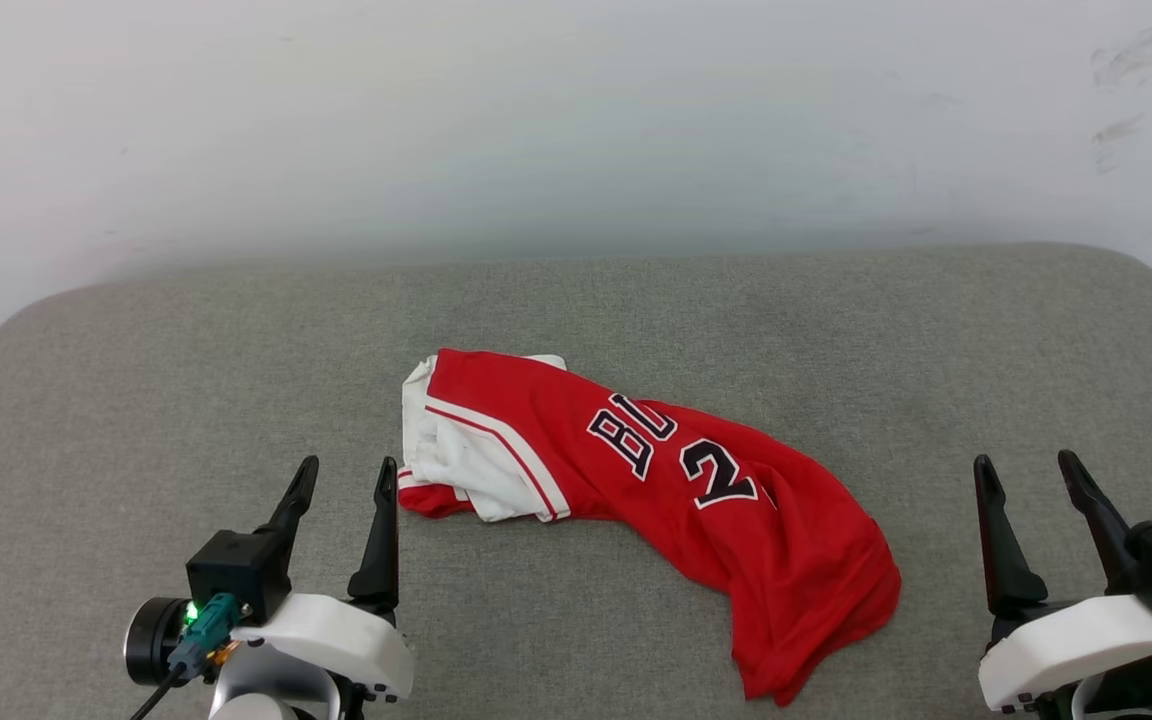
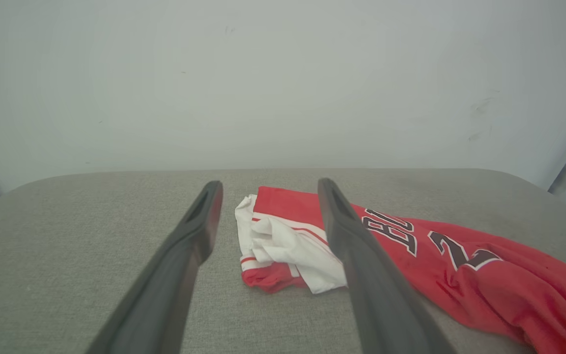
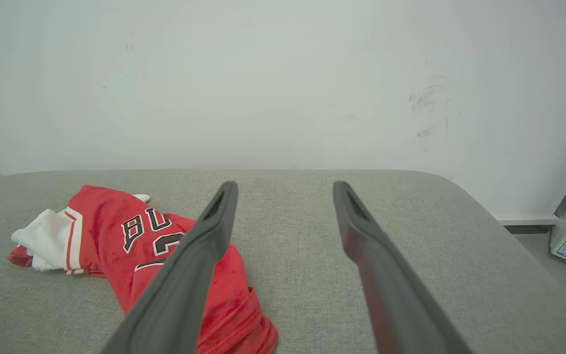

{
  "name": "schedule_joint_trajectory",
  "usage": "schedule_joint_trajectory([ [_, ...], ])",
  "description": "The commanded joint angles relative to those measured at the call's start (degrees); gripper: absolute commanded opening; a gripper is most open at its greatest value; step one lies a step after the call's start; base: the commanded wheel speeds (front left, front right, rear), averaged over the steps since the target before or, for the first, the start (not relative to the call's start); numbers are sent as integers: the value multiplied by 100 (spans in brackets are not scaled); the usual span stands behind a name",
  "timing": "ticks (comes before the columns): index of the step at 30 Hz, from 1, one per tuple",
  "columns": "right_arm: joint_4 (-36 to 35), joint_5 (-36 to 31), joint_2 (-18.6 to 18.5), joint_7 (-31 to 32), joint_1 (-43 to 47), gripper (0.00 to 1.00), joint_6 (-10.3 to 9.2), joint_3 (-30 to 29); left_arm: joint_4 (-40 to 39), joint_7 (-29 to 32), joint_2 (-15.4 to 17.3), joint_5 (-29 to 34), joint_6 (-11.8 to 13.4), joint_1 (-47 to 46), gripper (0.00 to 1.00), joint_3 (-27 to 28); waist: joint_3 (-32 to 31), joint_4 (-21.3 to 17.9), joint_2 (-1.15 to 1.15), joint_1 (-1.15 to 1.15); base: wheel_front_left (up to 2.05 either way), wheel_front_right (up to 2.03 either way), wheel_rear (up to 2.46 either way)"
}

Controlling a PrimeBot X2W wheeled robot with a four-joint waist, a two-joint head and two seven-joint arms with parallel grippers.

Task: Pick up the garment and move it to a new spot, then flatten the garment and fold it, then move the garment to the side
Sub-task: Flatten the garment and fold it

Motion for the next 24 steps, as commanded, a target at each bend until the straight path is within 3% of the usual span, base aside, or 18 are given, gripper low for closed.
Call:
schedule_joint_trajectory([
  [1, -12, 24, 8, 2, -15, 100, -2, 6, -35, 6, 36, 12, 21, 23, 100, 9, 7, -3, 0, 0, 0, 0, 0],
  [9, 479, 550, 11, 434, -163, 100, -1, -267, -140, 12, 31, -12, 59, -95, 100, 24, 106, 78, 0, 0, 0, 0, 0],
  [16, 1371, 903, -122, 2007, -923, 100, -1, -558, -295, 20, -97, 66, 33, -353, 100, -103, 524, 391, 0, 0, 0, 0, 0],
  [24, 2218, 1560, -891, 3801, -2281, 100, -1, 198, -184, -48, -297, 168, -78, -836, 100, -279, 1136, 849, 0, 0, 0, 0, 0],
])
